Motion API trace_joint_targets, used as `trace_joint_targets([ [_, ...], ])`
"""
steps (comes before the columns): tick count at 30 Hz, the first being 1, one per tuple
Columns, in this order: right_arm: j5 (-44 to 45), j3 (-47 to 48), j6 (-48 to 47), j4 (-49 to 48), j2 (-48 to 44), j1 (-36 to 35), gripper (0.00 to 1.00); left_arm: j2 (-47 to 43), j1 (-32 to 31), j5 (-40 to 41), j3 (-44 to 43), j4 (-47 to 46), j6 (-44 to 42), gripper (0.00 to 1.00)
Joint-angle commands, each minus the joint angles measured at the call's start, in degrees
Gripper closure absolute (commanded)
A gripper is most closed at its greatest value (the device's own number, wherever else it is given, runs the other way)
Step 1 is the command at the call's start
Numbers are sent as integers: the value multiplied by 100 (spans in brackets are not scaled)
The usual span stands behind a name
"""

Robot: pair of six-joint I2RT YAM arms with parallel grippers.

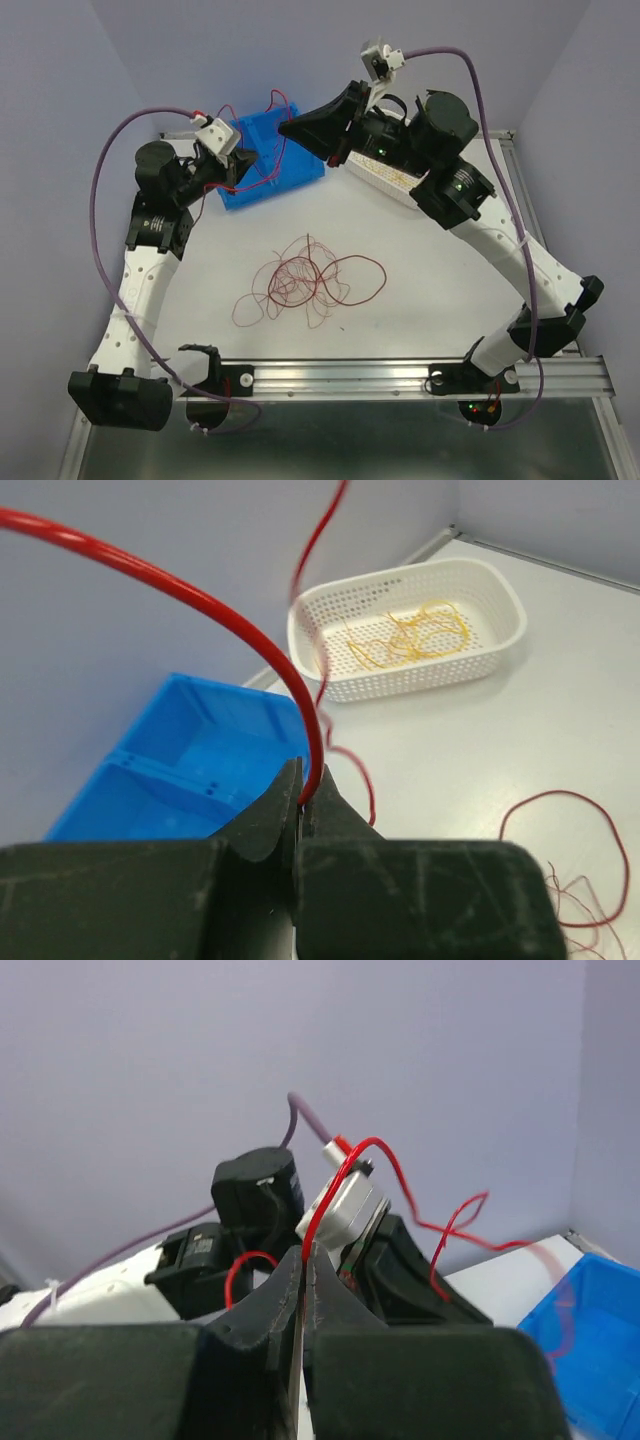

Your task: Untangle the cables

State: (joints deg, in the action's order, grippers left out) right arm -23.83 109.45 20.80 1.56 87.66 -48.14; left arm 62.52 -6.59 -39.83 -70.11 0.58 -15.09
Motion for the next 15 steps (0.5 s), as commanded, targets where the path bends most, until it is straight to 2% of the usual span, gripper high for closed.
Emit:
trace_joint_targets([
  [1,897,428,-23,301,515,-38,99,-530,17,-789,277,-1129,392,100],
  [8,1056,648,-313,327,911,-46,99,-566,17,-1027,480,-1113,560,100],
  [15,1223,604,-655,327,1227,-46,99,-171,35,9,384,-902,455,100],
])
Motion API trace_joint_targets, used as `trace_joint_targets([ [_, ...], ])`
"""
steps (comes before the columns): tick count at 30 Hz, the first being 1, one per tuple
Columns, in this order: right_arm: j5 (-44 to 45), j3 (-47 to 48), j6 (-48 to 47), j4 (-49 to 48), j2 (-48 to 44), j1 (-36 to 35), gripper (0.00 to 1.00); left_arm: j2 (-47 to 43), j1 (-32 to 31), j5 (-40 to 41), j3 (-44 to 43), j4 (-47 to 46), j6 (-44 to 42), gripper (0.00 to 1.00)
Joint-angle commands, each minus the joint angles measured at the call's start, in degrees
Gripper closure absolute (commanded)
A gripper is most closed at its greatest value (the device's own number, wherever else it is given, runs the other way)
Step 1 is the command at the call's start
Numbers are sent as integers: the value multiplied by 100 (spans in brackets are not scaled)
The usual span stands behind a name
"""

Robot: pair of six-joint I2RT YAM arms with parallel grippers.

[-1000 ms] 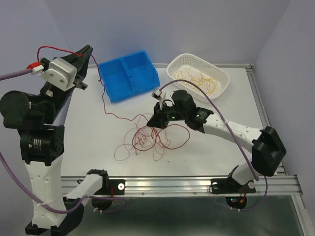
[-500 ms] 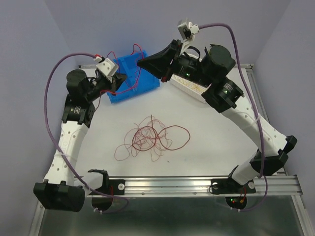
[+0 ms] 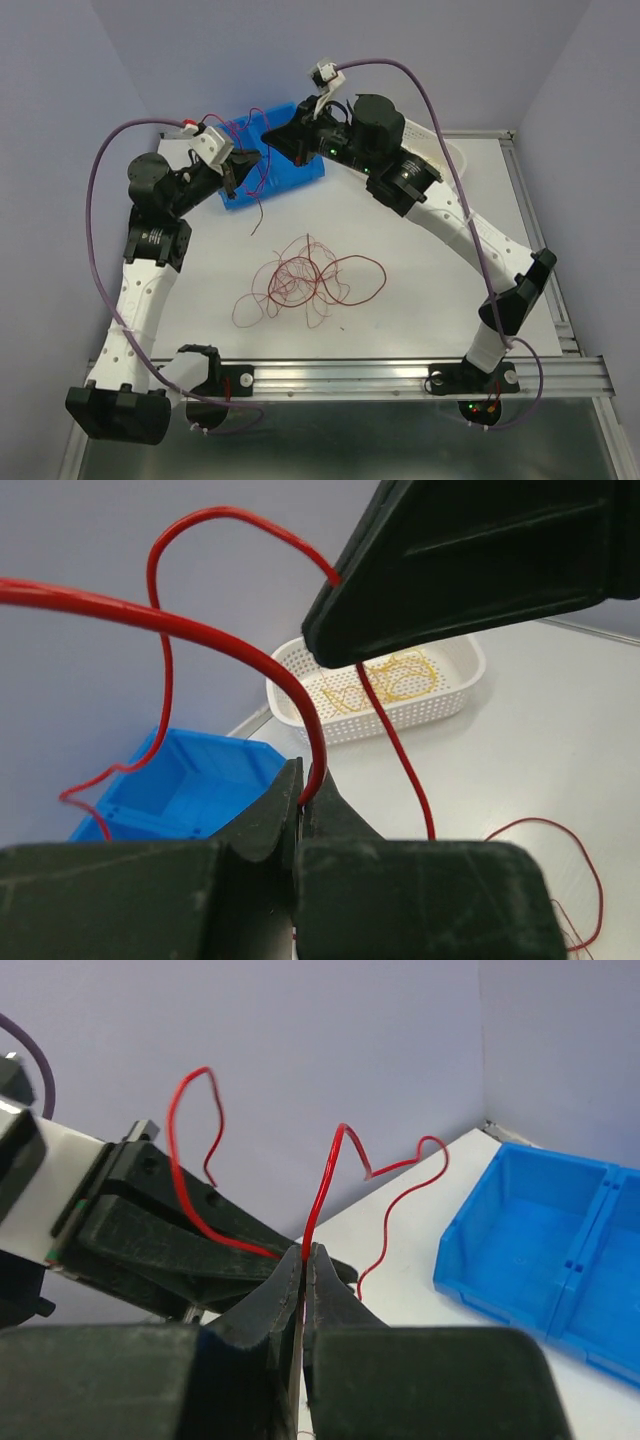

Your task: Untangle the cables

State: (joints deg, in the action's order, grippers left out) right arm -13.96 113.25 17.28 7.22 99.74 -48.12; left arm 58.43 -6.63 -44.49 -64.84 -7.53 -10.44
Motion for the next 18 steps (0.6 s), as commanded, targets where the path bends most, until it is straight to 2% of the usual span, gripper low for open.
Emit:
trace_joint_targets([
  [1,392,285,-391,-248,97,-31,99,326,39,555,-248,-56,-72,100],
  [11,95,1409,-638,-502,1731,373,99,1609,171,1425,-977,-336,-494,100],
  [12,60,1776,-734,-537,2081,408,99,1845,197,1573,-1039,-459,-512,100],
  [17,164,2727,-647,-678,2961,637,99,2951,373,1795,-1897,-724,-468,100],
  [18,87,2789,-516,-1079,3059,759,99,3146,478,1760,-2092,-697,-364,100],
])
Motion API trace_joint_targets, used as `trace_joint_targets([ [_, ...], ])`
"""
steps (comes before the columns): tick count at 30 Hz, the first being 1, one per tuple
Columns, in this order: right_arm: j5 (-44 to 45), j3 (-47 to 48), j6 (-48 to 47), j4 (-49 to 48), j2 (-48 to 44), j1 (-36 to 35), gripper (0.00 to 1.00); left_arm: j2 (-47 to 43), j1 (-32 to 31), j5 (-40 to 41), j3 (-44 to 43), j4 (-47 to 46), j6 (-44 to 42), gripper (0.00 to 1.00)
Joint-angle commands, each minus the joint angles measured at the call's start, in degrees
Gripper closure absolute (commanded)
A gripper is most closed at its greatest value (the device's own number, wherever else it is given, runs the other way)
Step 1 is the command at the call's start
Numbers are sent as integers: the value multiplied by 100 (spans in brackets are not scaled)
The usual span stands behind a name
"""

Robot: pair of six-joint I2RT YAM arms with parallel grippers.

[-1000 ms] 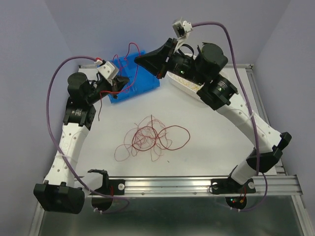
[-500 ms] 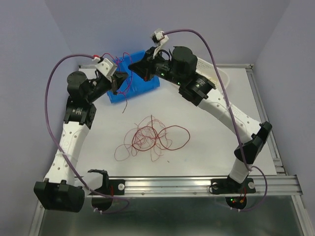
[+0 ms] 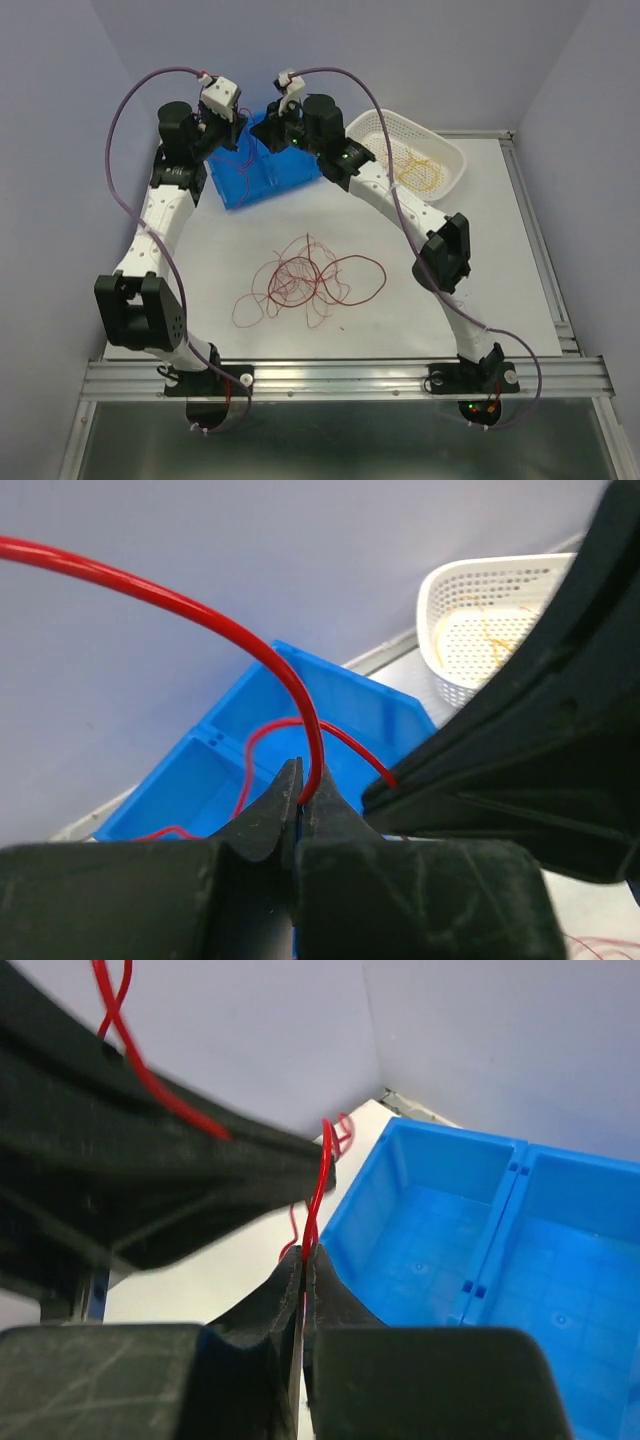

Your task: Untangle the cables

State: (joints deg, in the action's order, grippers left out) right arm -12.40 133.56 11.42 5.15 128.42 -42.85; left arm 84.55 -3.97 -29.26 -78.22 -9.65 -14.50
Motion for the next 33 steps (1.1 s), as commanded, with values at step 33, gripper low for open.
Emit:
trace_joint_targets([
  [33,-1230,320,714,-3723,2495,410,98,2646,634,781,-1126,-951,615,80],
])
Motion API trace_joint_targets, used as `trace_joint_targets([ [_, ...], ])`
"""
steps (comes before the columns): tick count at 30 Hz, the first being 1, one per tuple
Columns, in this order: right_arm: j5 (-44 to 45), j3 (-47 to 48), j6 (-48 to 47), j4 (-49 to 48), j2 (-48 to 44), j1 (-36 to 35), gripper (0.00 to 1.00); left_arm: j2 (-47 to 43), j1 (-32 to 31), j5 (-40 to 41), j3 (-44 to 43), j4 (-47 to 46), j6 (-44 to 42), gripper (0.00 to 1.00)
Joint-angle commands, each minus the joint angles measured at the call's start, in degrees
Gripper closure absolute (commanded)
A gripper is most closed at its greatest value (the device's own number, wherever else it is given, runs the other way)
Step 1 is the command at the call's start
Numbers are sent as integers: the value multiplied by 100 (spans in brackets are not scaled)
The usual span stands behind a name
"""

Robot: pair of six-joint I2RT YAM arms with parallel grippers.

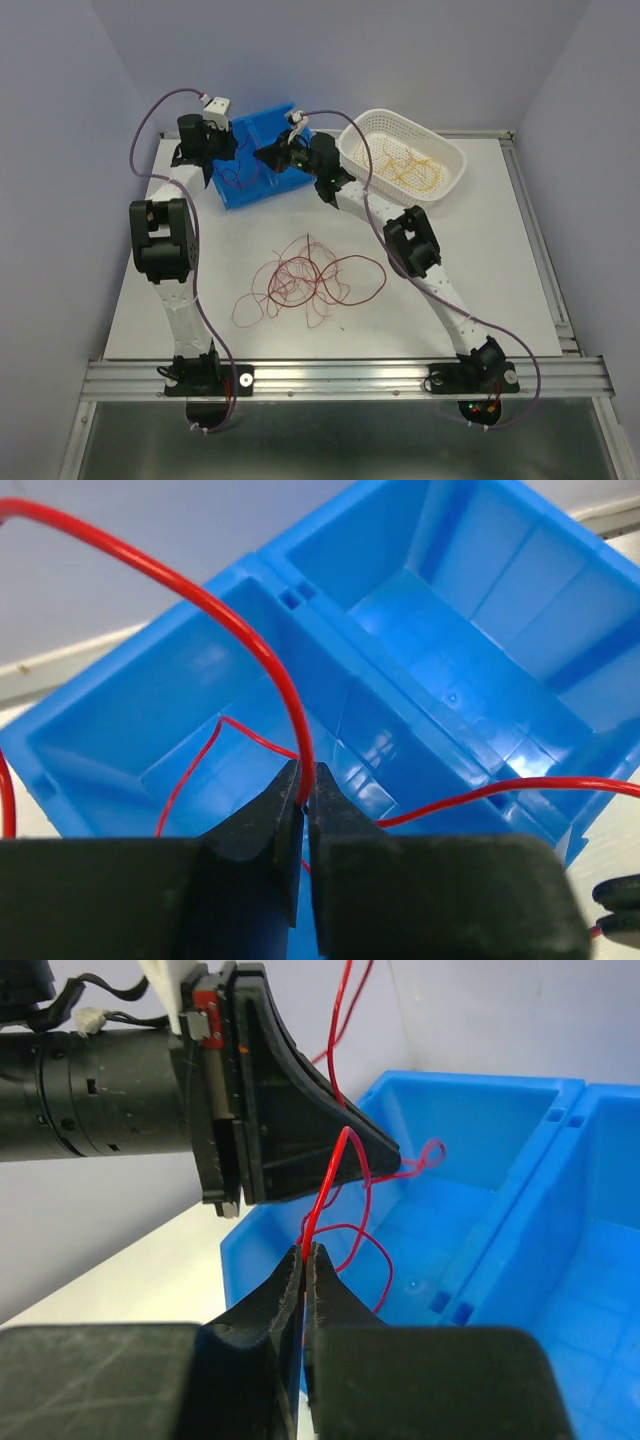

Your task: Untangle the cables

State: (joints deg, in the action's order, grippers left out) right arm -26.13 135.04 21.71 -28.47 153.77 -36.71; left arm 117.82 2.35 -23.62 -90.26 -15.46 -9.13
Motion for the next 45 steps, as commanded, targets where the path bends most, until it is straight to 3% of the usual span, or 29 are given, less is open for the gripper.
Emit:
trace_joint_targets([
  [1,335,154,-387,-370,-32,-240,91,-707,2,235,131,-378,86,77],
  [10,1531,417,-765,-519,311,-486,94,-1243,2,752,385,-273,-53,42],
  [13,1725,488,-800,-546,451,-495,90,-1489,2,867,483,-256,-177,32],
  [16,1813,505,-844,-572,513,-495,85,-1639,2,850,509,-177,-239,30],
  [23,1813,321,-897,-563,260,-495,45,-1710,2,604,632,-80,-309,31],
  [28,1752,-91,-1081,-528,-285,-504,40,-1736,2,551,764,-123,-397,31],
  [32,1637,-522,-1134,-528,-857,-495,26,-1806,2,507,948,-194,-520,31],
  [38,1839,-971,-1047,-537,-1525,-504,29,-1982,2,42,1273,-150,-993,31],
  [45,2041,-1032,-1011,-520,-1526,-486,32,-2079,2,-336,1634,34,-1503,26],
])
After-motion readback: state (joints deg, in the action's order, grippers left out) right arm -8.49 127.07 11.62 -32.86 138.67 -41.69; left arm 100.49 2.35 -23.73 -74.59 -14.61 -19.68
